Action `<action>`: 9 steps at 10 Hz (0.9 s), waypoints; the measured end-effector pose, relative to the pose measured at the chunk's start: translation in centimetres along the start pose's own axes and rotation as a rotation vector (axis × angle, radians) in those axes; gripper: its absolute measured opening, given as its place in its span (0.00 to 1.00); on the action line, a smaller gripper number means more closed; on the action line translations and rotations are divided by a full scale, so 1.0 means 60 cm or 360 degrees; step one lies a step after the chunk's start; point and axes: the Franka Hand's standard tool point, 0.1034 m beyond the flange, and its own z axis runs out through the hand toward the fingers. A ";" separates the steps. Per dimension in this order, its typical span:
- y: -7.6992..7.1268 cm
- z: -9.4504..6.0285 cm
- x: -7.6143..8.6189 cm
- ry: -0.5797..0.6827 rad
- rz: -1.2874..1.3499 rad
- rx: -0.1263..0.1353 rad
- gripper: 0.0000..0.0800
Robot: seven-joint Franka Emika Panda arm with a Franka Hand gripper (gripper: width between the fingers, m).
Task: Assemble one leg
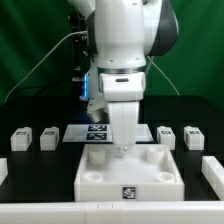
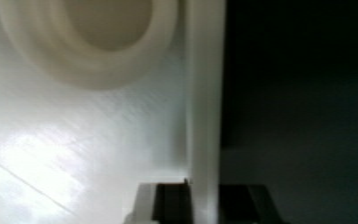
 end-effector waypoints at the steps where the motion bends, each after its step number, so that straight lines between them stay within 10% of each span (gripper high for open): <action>1: 0.019 0.001 0.022 0.0017 -0.0007 -0.0020 0.07; 5: 0.061 0.002 0.068 0.0055 0.0017 -0.0066 0.07; 9: 0.065 0.002 0.079 0.0041 -0.0025 -0.0028 0.07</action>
Offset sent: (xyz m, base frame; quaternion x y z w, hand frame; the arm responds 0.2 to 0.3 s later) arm 0.0317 0.0300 -0.0020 -0.0017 0.0092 0.0052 0.9999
